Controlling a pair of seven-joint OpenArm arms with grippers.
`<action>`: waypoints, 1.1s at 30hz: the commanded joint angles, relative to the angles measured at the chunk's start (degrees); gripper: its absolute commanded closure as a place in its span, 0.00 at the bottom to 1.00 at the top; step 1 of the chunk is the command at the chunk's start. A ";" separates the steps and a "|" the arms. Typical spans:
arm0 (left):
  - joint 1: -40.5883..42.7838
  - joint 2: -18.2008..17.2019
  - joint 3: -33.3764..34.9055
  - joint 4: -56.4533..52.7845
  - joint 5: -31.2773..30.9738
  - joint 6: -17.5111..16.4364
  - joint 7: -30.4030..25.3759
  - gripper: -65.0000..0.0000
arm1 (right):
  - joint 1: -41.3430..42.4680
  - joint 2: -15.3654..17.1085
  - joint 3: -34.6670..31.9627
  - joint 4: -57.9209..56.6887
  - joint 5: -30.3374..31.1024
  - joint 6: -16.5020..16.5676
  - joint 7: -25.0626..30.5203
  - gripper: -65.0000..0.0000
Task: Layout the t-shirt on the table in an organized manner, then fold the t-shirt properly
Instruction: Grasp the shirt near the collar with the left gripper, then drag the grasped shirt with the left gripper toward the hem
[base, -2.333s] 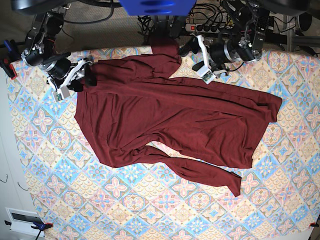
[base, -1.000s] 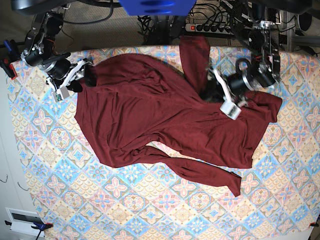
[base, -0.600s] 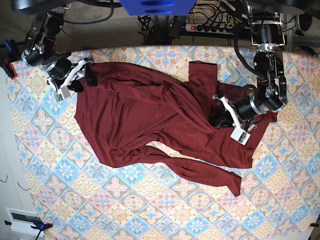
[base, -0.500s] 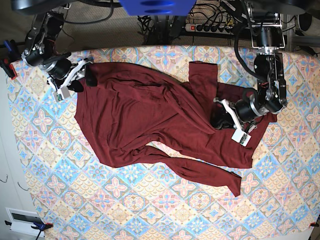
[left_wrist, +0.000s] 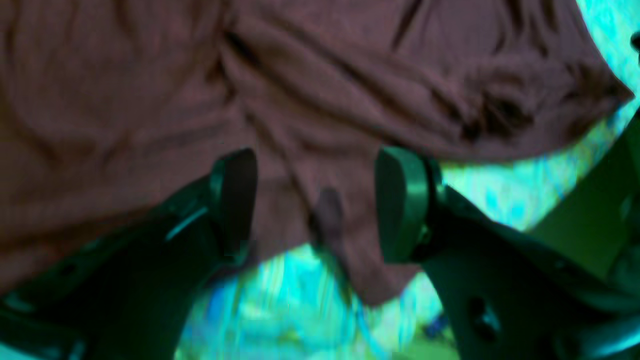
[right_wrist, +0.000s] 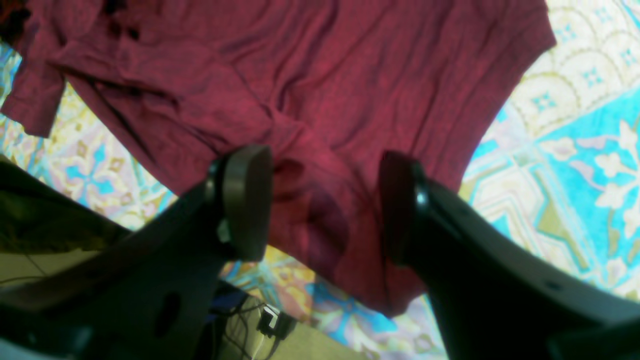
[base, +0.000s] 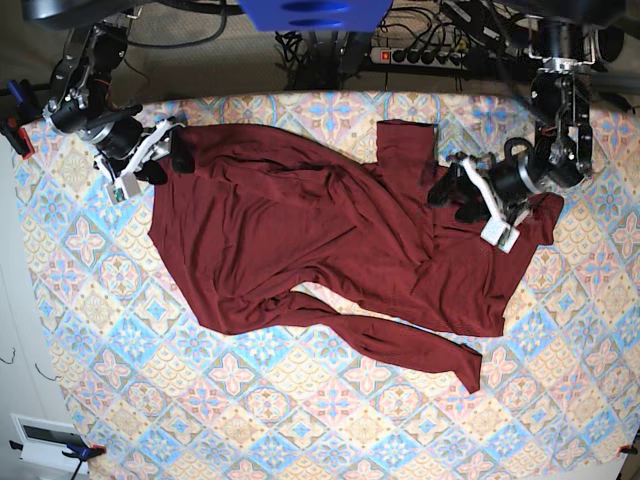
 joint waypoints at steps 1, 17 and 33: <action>1.29 -1.47 -0.15 1.91 -1.42 -0.11 -1.04 0.44 | 0.27 0.76 0.27 0.93 0.91 0.17 1.08 0.50; 4.10 0.99 6.88 -4.42 -1.16 -0.11 -1.12 0.44 | 0.27 0.76 0.18 0.84 0.91 0.17 1.08 0.50; 3.92 -2.00 -3.94 -2.66 -1.77 -0.37 -1.39 1.00 | 0.27 0.76 0.44 0.84 0.91 0.17 1.08 0.50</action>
